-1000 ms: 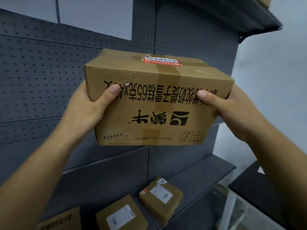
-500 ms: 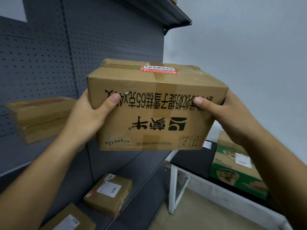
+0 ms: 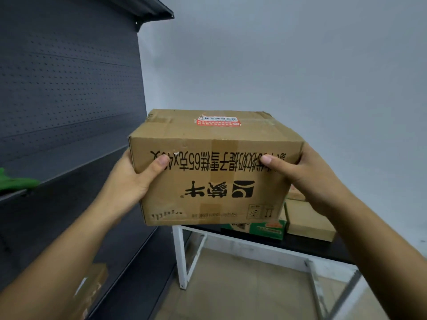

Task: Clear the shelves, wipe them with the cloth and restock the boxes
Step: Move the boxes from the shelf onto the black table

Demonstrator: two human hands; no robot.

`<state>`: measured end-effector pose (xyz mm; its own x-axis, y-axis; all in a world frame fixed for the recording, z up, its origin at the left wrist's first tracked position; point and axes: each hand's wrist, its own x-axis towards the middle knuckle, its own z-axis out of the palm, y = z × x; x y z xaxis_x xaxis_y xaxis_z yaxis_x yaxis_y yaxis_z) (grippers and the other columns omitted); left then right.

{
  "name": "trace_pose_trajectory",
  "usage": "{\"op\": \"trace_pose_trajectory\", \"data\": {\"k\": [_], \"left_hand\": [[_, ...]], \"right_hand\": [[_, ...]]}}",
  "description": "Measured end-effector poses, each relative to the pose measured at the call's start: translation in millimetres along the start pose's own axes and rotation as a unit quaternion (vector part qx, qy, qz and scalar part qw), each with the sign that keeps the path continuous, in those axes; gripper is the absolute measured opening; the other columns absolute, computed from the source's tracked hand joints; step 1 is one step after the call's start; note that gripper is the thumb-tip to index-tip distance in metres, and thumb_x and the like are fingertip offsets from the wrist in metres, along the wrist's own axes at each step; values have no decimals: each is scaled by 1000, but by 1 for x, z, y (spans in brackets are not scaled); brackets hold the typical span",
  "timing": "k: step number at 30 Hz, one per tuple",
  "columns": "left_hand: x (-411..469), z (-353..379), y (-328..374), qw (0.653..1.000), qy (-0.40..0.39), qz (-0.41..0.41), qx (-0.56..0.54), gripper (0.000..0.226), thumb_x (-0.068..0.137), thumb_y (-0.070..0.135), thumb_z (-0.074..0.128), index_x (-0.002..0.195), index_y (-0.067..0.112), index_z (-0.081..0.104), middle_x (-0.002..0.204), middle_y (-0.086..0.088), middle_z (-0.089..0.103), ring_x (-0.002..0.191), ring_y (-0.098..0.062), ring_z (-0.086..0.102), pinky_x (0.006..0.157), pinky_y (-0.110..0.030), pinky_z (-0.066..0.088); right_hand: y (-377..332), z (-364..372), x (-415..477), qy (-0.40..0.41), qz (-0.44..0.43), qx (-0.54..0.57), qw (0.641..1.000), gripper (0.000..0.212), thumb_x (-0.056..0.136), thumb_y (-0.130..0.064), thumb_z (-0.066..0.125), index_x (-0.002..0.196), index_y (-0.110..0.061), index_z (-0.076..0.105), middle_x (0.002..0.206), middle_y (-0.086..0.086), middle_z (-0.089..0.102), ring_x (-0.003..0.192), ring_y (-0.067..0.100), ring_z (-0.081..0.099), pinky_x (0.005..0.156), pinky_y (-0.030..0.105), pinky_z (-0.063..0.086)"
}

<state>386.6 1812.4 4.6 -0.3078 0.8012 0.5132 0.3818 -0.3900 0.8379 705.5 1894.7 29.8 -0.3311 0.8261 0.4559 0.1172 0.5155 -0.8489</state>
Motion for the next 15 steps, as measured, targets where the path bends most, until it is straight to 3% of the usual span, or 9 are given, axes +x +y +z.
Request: {"op": "trace_pose_trajectory", "data": {"k": [3,9,12,15], "left_hand": [[7,41,-5,999,-32,-5,-20,54,78,66,73,120,36,60,109,23,73,99,0,70,77,-18,55],[26,110,-25,994,-94,-18,-52,57,79,63,73,125,31,59,111,17,74,99,-1,70,77,-16,56],[39,142,-40,992,-117,-23,-51,75,67,76,71,128,32,59,113,16,73,101,-3,70,83,-26,55],[56,171,-58,987,-152,-30,-51,80,62,81,69,128,38,58,116,16,72,106,-5,69,92,-37,55]], "right_hand": [[16,-31,-9,26,12,0,1000,59,83,-40,78,136,-26,56,118,-4,75,109,15,71,95,45,55],[49,-81,-19,58,44,-4,997,61,82,-42,83,136,-28,57,124,-1,72,116,21,69,103,55,50],[63,-101,-21,81,56,-30,995,56,84,-35,79,135,-27,56,119,-5,74,111,15,71,100,49,54],[79,-116,-23,105,73,-47,991,57,85,-30,78,136,-26,54,119,-5,74,109,13,71,96,44,56]]}}
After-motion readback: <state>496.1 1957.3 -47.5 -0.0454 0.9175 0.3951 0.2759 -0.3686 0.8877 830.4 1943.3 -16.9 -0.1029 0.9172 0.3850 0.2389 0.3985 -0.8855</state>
